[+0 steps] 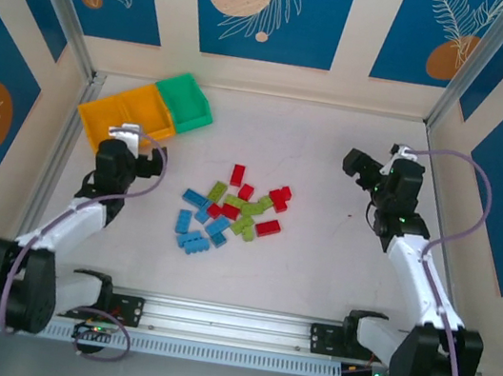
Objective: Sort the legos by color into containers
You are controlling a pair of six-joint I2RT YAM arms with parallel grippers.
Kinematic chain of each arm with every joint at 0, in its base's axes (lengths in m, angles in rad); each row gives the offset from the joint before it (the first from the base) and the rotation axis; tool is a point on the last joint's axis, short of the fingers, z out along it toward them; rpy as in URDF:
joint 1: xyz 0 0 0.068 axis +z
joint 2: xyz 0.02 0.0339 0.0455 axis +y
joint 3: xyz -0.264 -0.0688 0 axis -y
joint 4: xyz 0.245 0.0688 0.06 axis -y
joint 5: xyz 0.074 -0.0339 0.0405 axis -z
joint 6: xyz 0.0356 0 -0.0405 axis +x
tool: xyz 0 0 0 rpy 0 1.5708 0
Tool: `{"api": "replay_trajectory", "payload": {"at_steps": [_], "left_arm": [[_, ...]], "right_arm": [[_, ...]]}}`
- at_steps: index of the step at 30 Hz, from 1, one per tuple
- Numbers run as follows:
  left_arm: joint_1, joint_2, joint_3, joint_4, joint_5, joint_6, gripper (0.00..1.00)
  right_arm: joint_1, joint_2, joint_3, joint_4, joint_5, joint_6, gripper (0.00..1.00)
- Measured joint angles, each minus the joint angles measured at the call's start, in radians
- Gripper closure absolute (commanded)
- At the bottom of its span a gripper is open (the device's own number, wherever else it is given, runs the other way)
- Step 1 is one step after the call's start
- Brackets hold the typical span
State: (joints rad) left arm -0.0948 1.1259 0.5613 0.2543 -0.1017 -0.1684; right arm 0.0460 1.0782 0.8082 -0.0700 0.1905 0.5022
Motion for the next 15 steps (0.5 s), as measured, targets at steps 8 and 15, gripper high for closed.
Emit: {"api": "replay_trajectory", "payload": {"at_steps": [8, 15], "left_arm": [[-0.129, -0.108, 0.247, -0.671, 0.081, -0.413, 0.21], [-0.300, 0.006, 0.285, -0.945, 0.168, -0.588, 0.28]], "right_arm": [[0.199, 0.053, 0.155, -0.391, -0.175, 0.127, 0.05], [0.339, 0.171, 0.238, -0.523, -0.234, 0.135, 0.05]]}}
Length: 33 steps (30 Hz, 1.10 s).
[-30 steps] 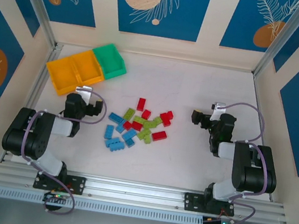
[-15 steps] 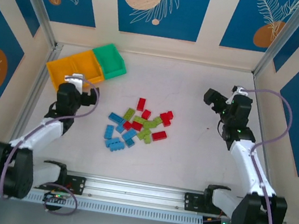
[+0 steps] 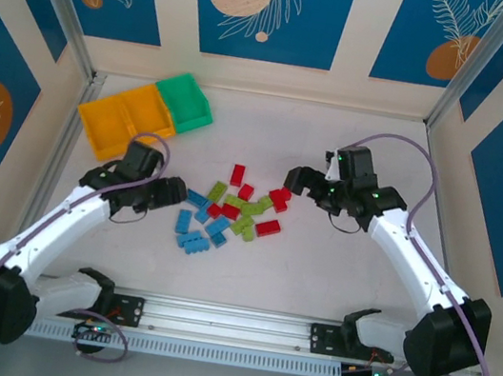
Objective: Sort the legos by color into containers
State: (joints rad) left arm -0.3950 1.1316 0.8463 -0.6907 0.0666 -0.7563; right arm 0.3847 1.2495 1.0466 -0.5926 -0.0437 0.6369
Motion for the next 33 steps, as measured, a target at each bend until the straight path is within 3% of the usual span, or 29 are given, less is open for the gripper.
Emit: {"api": "replay_trajectory", "payload": {"at_steps": [3, 8, 20, 27, 29, 31, 33], "left_arm": [[-0.040, 0.109, 0.004, -0.012, 0.031, -0.034, 0.34], [-0.077, 0.263, 0.039, -0.010, 0.036, -0.015, 0.36], [-0.080, 0.441, 0.069, 0.008, -0.015, 0.091, 0.50], [-0.081, 0.450, 0.068, 0.040, -0.015, 0.118, 0.63], [-0.081, 0.449, 0.068, 0.044, -0.016, 0.124, 0.61], [-0.081, 0.449, 0.064, 0.051, -0.020, 0.127, 0.46], [-0.081, 0.450, 0.057, 0.063, -0.026, 0.134, 0.42]], "right_arm": [[0.018, 0.026, 0.008, -0.023, -0.007, 0.007, 0.05], [0.042, 0.042, 0.012, -0.046, -0.006, 0.021, 0.05], [0.077, 0.046, 0.026, -0.076, 0.005, 0.037, 0.05], [0.096, 0.054, 0.079, -0.095, 0.010, 0.042, 0.05], [0.102, 0.059, 0.095, -0.099, 0.011, 0.044, 0.05], [0.110, 0.063, 0.113, -0.103, 0.013, 0.045, 0.05], [0.117, 0.064, 0.129, -0.104, 0.014, 0.047, 0.05]]}}
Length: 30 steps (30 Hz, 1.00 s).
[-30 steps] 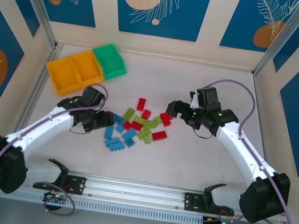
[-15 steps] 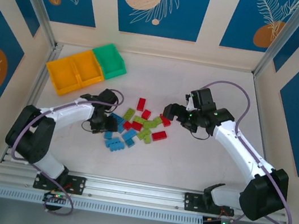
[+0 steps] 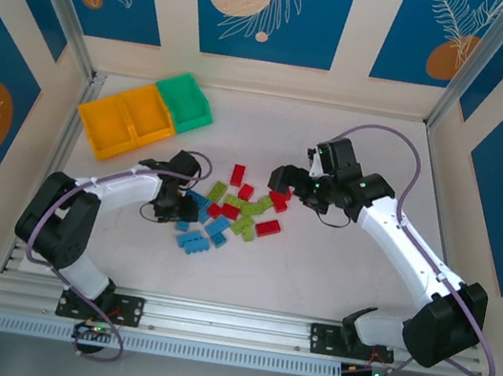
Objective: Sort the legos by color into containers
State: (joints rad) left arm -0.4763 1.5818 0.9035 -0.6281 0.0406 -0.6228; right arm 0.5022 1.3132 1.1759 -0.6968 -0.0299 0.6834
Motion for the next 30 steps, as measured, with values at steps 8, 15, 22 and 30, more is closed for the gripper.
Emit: {"api": "replay_trajectory", "payload": {"at_steps": [8, 15, 22, 30], "left_arm": [[0.002, 0.024, -0.027, 0.039, 0.000, 0.017, 0.58], [0.003, 0.001, -0.028, 0.031, -0.021, 0.020, 0.75], [0.191, -0.182, 0.067, 0.000, -0.064, 0.028, 0.79], [0.527, 0.007, 0.461, 0.022, -0.131, 0.035, 0.79]], "right_arm": [[0.022, 0.017, 0.021, -0.001, 0.001, 0.002, 0.05], [0.032, 0.023, 0.030, -0.009, 0.005, 0.005, 0.05], [0.045, 0.023, 0.075, 0.001, 0.016, 0.005, 0.05], [0.051, 0.070, 0.088, 0.031, 0.019, 0.016, 0.05]]}}
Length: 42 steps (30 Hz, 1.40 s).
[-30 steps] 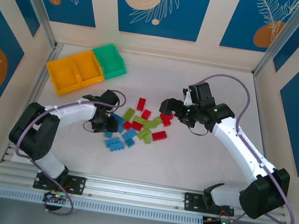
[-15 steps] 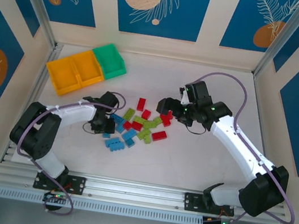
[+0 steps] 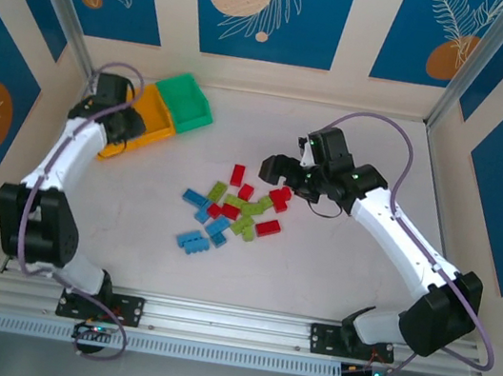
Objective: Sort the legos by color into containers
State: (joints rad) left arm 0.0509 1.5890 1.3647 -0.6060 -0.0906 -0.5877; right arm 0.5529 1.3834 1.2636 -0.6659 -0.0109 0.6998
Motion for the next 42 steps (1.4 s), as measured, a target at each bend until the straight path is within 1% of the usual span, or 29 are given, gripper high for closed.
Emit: {"api": "replay_trajectory", "payload": {"at_steps": [2, 5, 7, 10, 11, 15, 17, 19, 22, 25, 26, 30, 32, 33, 35, 38, 42], "left_arm": [[0.055, 0.087, 0.069, 0.005, -0.009, 0.000, 0.79], [0.119, 0.219, 0.166, -0.004, -0.011, -0.001, 0.74], [0.151, 0.300, 0.231, -0.011, -0.005, -0.001, 0.67], [0.186, 0.383, 0.300, -0.023, 0.011, -0.005, 0.52], [0.194, 0.401, 0.320, -0.035, 0.016, -0.001, 0.50], [0.203, 0.424, 0.387, -0.069, 0.031, 0.023, 0.49], [0.202, 0.415, 0.397, -0.068, 0.042, 0.023, 0.50], [0.202, 0.392, 0.383, -0.066, 0.064, 0.022, 0.53], [0.193, 0.302, 0.302, -0.060, 0.121, 0.017, 0.54], [0.144, 0.158, 0.208, -0.060, 0.174, 0.021, 0.55], [0.108, 0.108, 0.187, -0.061, 0.187, 0.029, 0.55], [-0.116, -0.081, 0.117, -0.052, 0.224, 0.128, 0.55], [-0.221, -0.158, 0.066, -0.053, 0.255, 0.187, 0.55], [-0.253, -0.196, 0.030, -0.057, 0.269, 0.216, 0.55], [-0.272, -0.253, -0.039, -0.069, 0.285, 0.260, 0.52], [-0.271, -0.327, -0.151, -0.085, 0.290, 0.331, 0.47], [-0.271, -0.386, -0.217, -0.121, 0.287, 0.409, 0.41]], "right_arm": [[0.005, 0.006, 0.000, 0.000, 0.000, 0.005, 0.05], [0.014, 0.006, 0.000, 0.008, 0.004, 0.011, 0.05], [0.017, 0.006, 0.000, 0.014, 0.004, 0.014, 0.05], [0.018, 0.006, 0.000, 0.017, 0.007, 0.014, 0.05], [0.018, 0.006, 0.000, 0.018, 0.008, 0.014, 0.05], [0.018, 0.008, 0.000, 0.019, 0.008, 0.014, 0.05], [0.018, 0.014, 0.000, 0.019, 0.008, 0.014, 0.05], [0.018, 0.031, 0.006, 0.019, 0.010, 0.015, 0.05], [0.018, 0.077, 0.022, 0.021, 0.023, 0.015, 0.05], [0.018, 0.158, 0.068, 0.014, 0.047, 0.015, 0.08], [0.018, 0.194, 0.089, 0.014, 0.057, 0.015, 0.12], [0.021, 0.343, 0.183, 0.011, 0.084, 0.003, 0.18], [0.026, 0.428, 0.249, -0.001, 0.102, -0.008, 0.19], [0.030, 0.473, 0.287, -0.004, 0.114, -0.013, 0.19], [0.041, 0.557, 0.356, -0.009, 0.141, -0.024, 0.19], [0.064, 0.670, 0.449, -0.022, 0.185, -0.043, 0.18], [0.094, 0.803, 0.560, -0.035, 0.238, -0.064, 0.19]]}}
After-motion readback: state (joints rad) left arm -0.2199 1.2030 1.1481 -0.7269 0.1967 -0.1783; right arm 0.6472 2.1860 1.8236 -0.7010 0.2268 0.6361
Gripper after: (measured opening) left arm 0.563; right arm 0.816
